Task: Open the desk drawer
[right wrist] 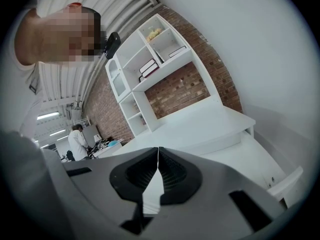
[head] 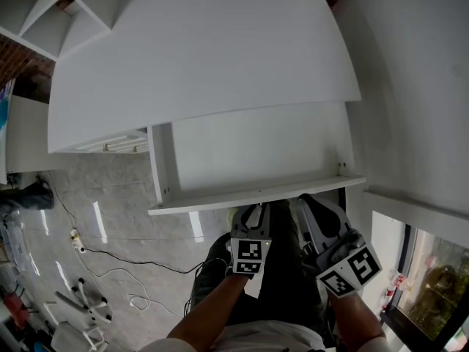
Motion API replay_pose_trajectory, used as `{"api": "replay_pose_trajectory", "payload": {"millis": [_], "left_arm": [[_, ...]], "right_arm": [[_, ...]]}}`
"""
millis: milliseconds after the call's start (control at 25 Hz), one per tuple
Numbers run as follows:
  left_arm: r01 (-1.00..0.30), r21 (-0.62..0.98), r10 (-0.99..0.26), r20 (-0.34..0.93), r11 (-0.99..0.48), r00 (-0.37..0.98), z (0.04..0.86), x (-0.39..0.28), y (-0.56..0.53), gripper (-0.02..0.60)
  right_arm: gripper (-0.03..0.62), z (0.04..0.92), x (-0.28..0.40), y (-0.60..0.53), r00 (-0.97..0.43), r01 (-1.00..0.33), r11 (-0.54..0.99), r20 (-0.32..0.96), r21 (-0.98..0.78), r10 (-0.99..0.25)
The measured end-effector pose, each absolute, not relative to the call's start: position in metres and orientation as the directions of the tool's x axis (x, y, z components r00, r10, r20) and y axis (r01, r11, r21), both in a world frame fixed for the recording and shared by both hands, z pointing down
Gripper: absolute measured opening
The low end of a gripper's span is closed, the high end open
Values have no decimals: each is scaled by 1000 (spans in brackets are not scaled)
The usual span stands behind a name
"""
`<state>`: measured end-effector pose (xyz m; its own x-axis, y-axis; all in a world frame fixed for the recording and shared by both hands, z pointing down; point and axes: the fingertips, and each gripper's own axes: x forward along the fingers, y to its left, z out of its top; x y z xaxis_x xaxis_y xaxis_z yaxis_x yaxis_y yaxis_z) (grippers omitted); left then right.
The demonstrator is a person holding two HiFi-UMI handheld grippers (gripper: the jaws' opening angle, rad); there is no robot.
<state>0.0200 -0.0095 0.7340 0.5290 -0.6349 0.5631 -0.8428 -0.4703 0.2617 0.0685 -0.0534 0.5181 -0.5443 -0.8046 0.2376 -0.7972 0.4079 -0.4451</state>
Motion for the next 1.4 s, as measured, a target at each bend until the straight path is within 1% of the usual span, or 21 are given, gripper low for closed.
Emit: {"api": "replay_pose_trajectory", "payload": {"millis": [520, 760, 880, 960, 1080, 1200, 1400], "left_arm": [[-817, 261, -587, 587, -514, 557, 736, 21, 7, 87], [-795, 273, -535, 617, -541, 576, 735, 20, 14, 87], [-776, 296, -495, 632, -557, 597, 723, 19, 27, 86], [-762, 304, -478, 631, -572, 611, 708, 17, 34, 80], [-750, 310, -483, 610, -584, 628, 674, 13, 29, 36], [-734, 322, -505, 560, -598, 657, 628, 9, 13, 14], [-723, 305, -568, 462, -620, 682, 546, 3, -22, 12]], "right_arm": [[18, 510, 67, -54, -543, -797, 400, 244, -453, -804], [18, 503, 65, -58, -555, -780, 402, 235, -479, -798], [20, 498, 62, -59, -565, -774, 407, 237, -485, -791], [20, 493, 61, -59, -567, -774, 410, 242, -483, -787], [20, 483, 60, -61, -569, -776, 413, 246, -476, -785], [18, 466, 58, -65, -576, -777, 428, 249, -461, -779], [19, 435, 57, -70, -588, -783, 462, 253, -416, -769]]}}
